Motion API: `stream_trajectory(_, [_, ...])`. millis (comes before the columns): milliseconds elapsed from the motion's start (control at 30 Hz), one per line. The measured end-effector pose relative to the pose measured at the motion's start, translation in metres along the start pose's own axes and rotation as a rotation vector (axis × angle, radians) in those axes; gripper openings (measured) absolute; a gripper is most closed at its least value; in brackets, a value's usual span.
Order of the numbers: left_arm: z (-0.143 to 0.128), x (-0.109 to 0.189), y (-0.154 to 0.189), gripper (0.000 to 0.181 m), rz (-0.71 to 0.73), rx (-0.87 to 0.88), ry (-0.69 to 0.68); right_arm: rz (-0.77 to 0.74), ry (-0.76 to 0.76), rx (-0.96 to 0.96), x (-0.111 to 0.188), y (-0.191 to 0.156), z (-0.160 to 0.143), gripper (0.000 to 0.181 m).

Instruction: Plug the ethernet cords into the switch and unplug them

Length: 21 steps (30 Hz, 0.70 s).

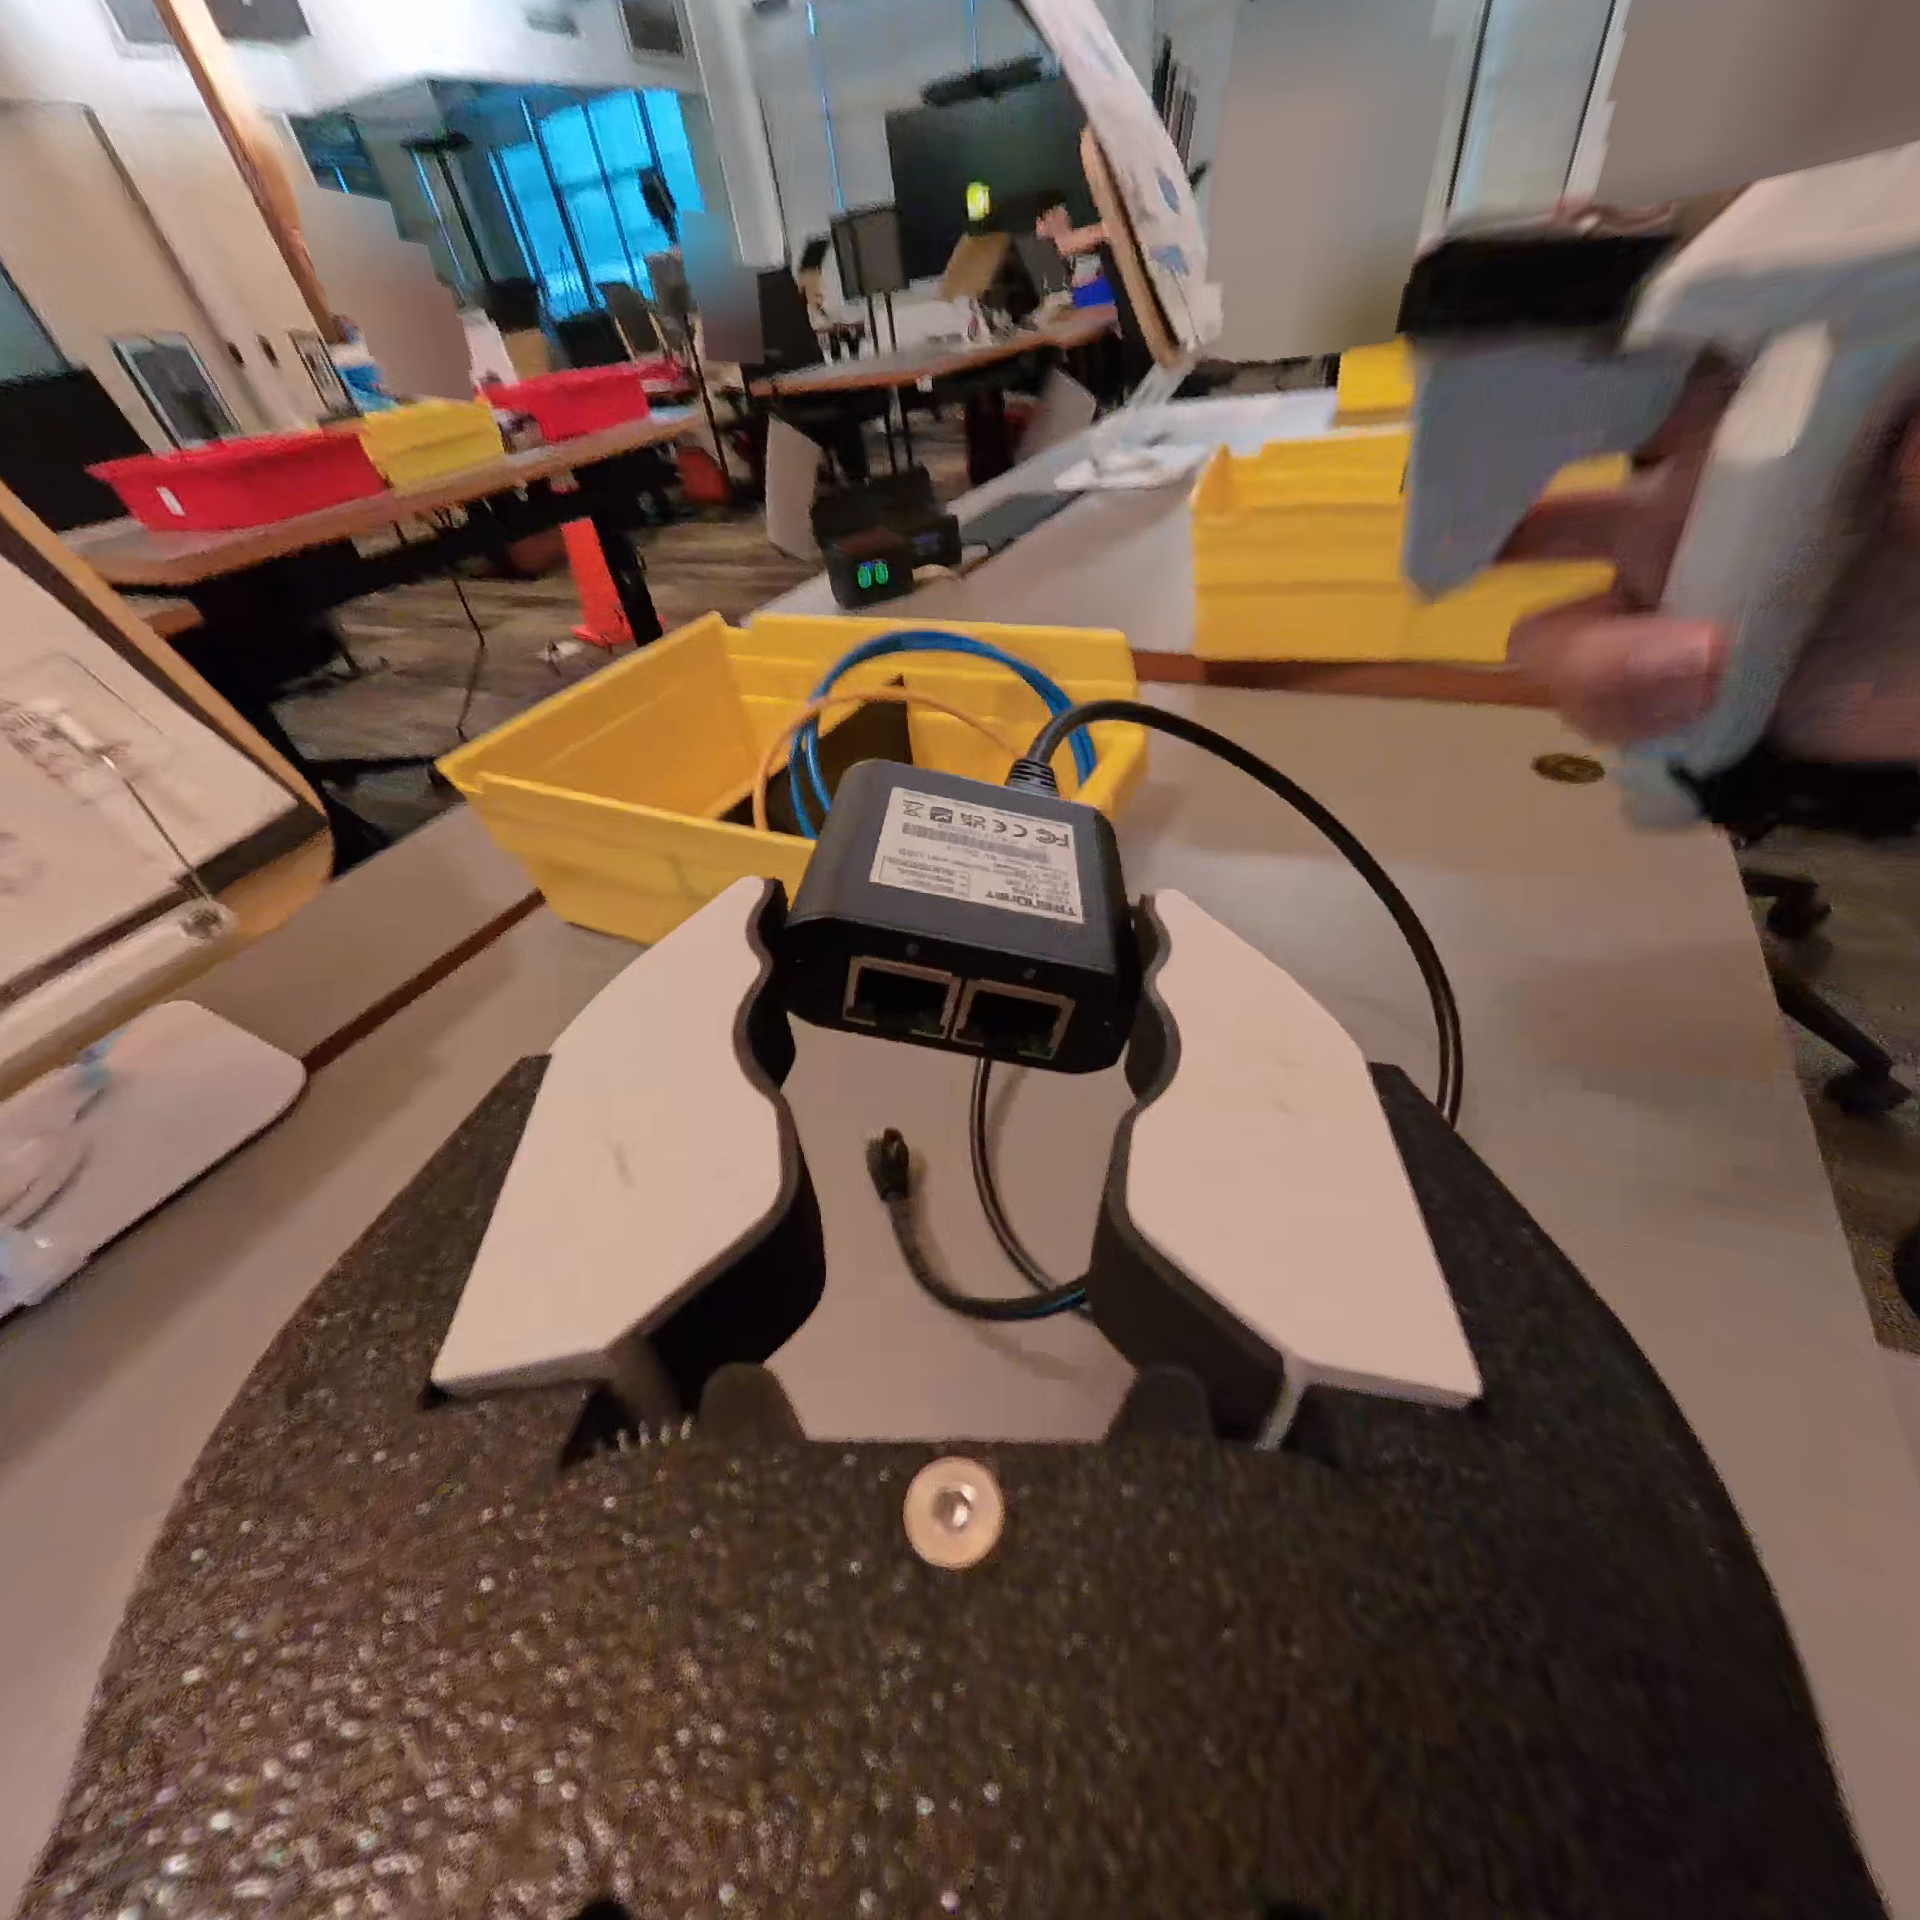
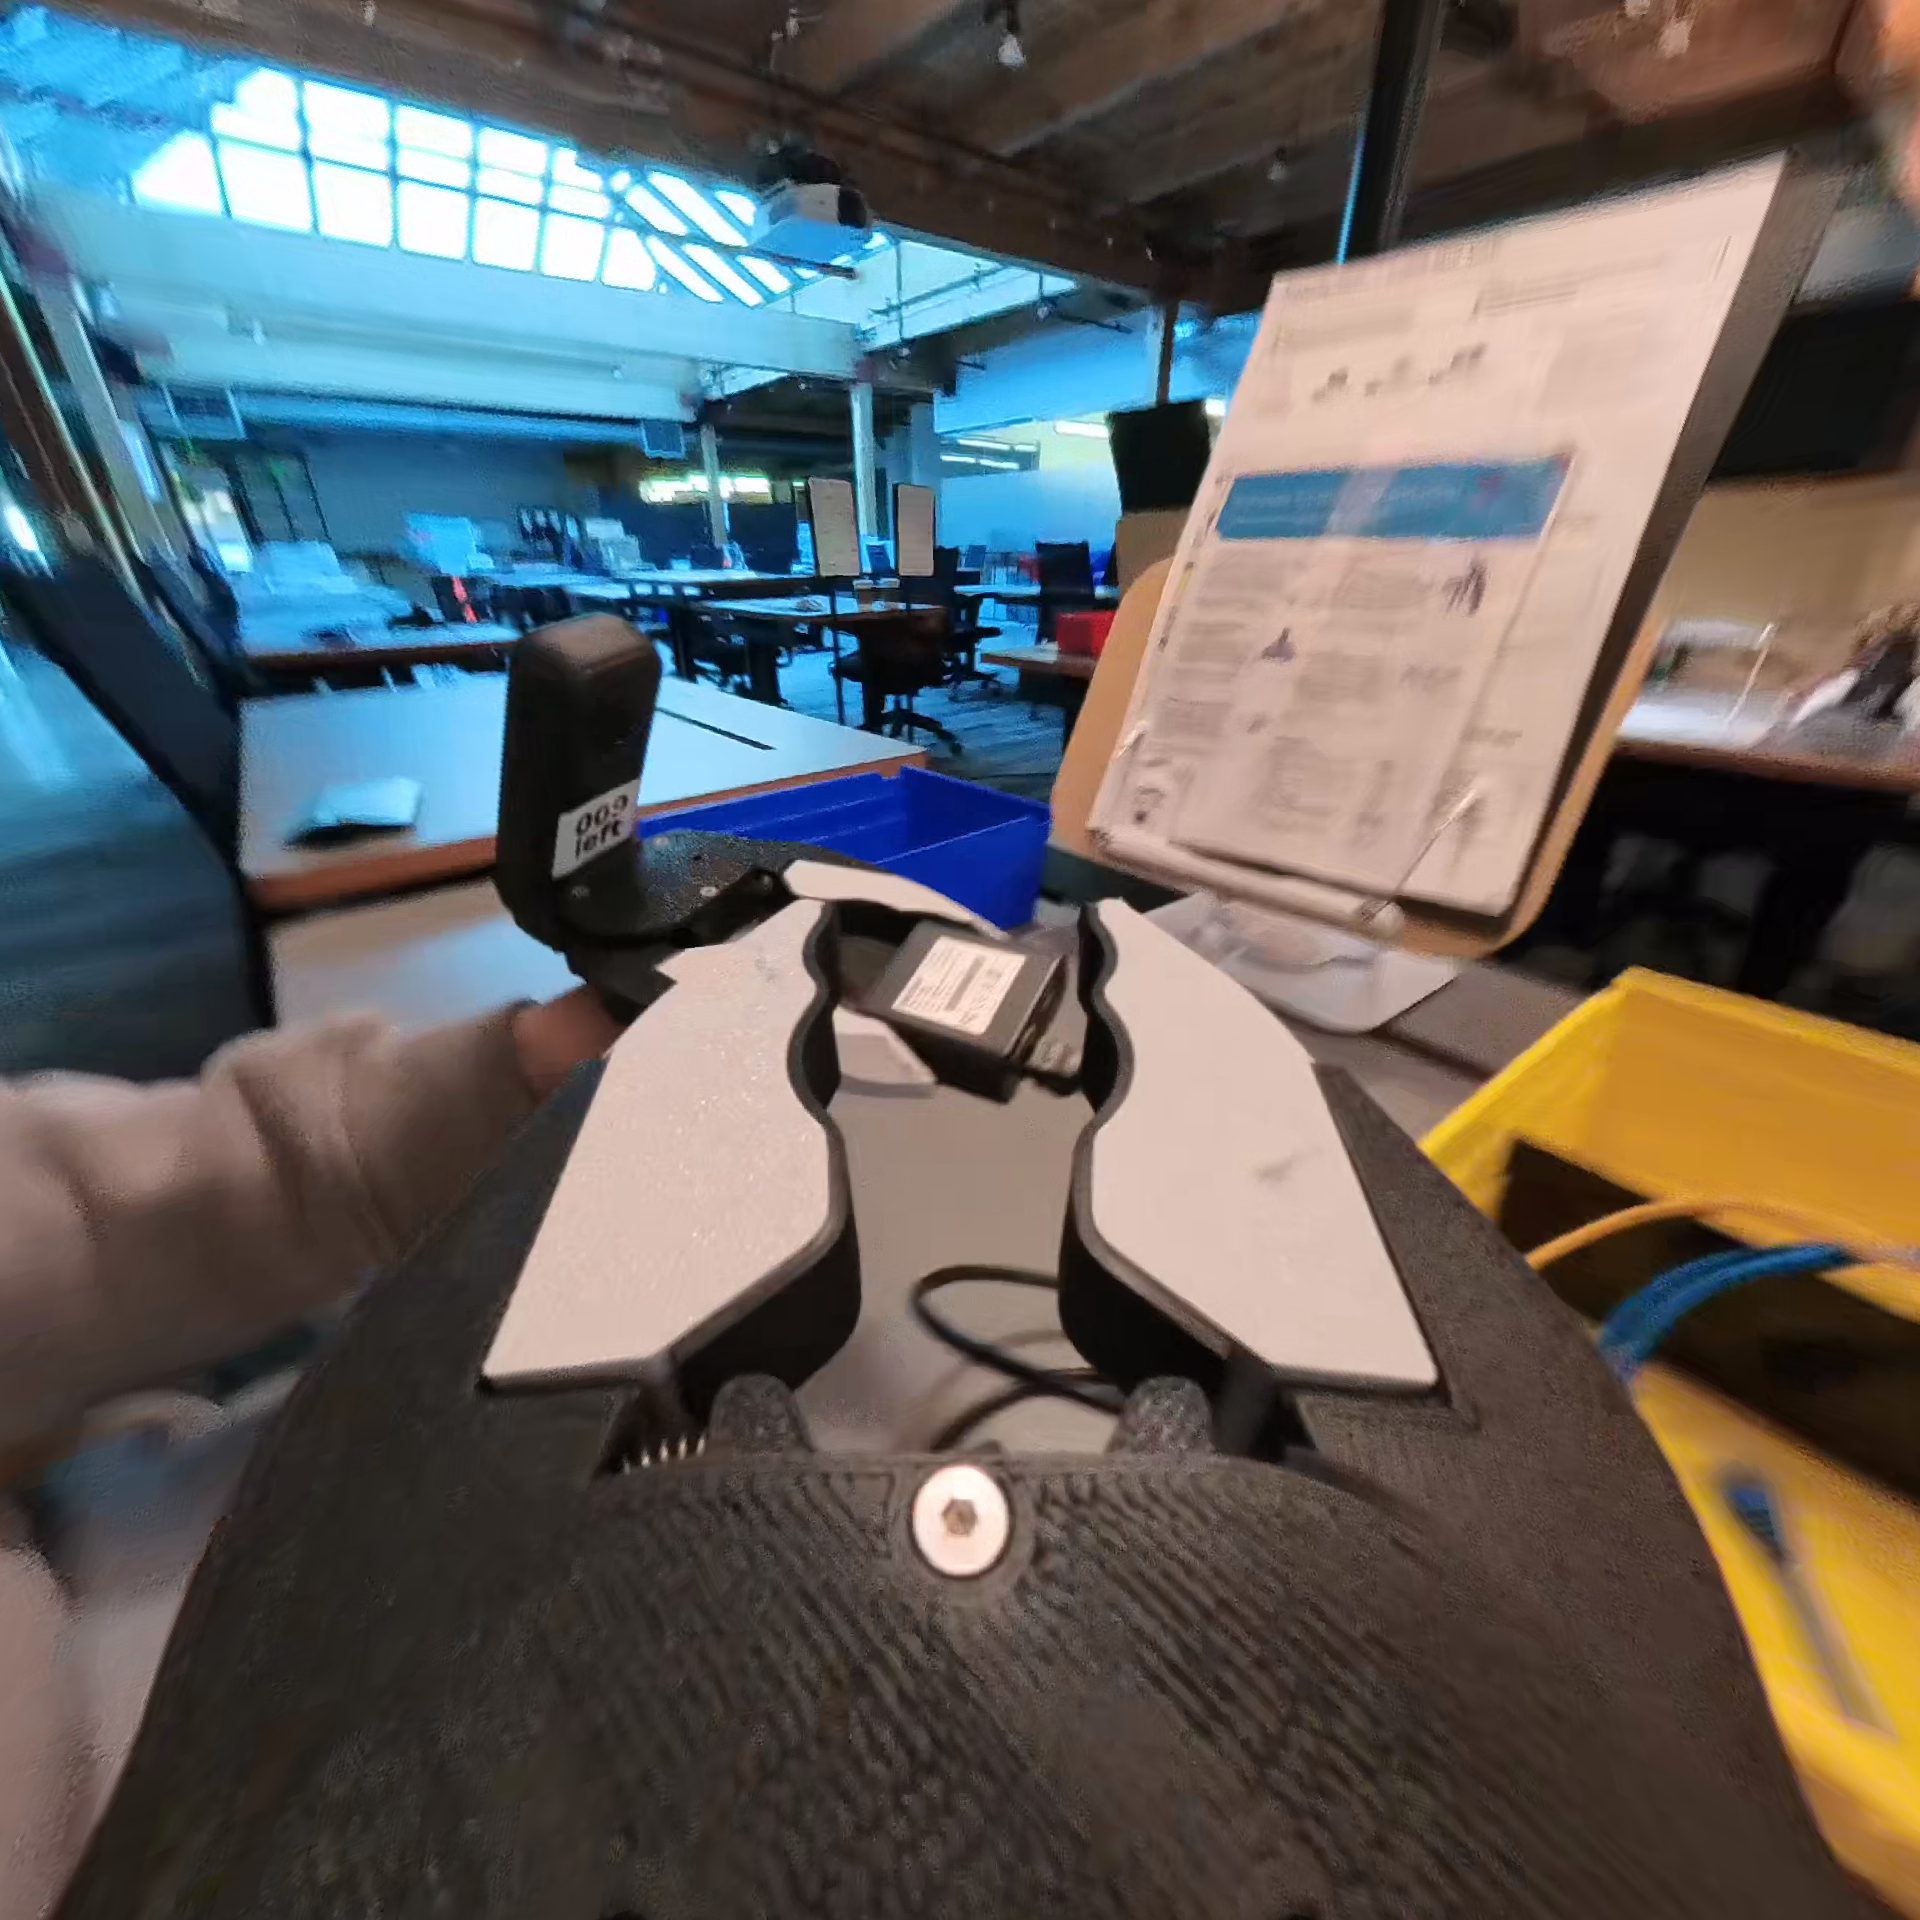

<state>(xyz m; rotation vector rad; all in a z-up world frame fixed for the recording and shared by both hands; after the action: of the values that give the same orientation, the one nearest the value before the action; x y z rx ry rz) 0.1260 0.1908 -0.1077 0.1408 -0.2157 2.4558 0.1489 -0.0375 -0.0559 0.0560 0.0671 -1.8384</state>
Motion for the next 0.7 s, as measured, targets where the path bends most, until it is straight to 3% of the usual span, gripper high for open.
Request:
stream_trajectory(100, [0.013, 0.013, 0.001, 0.062, 0.054, -0.021, 0.072, -0.023, 0.036, -0.274, -0.027, -0.008, -0.021, 0.051])
stream_trajectory(200, [0.021, 0.025, 0.009, 0.062, 0.077, -0.088, 0.122, 0.132, 0.104, -0.579, -0.043, -0.011, -0.037, 0.052])
stream_trajectory(300, [0.021, 0.033, 0.016, 0.062, 0.086, -0.114, 0.159, 0.258, 0.190, -0.824, -0.047, -0.004, -0.051, 0.037])
stream_trajectory(367, [0.019, 0.033, 0.020, 0.062, 0.103, -0.110, 0.158, 0.254, 0.185, -0.893, -0.044, 0.002, -0.062, 0.034])
stream_trajectory(500, [0.012, 0.027, 0.031, 0.062, 0.109, -0.090, 0.181, 0.156, 0.149, -0.952, -0.031, 0.004, -0.084, 0.046])
stream_trajectory(567, [0.006, 0.021, 0.037, 0.062, 0.087, -0.081, 0.181, 0.107, 0.223, -1.017, -0.022, 0.002, -0.095, 0.047])
stream_trajectory(700, [-0.002, 0.007, 0.053, 0.062, 0.035, -0.063, 0.166, 0.188, 0.358, -1.154, -0.013, -0.002, -0.104, 0.025])
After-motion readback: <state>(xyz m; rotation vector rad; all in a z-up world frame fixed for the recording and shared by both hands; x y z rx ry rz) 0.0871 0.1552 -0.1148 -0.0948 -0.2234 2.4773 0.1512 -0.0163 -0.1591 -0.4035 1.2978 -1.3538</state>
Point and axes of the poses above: each gripper's, where its closed fingertips meet, x back along the fingers, z out of its top, y = z × x across the jaws, the point moved 10 cm from there along x, back along the fingers, and after that the axes turned 2 degrees about -y, right-handed, at the moved point
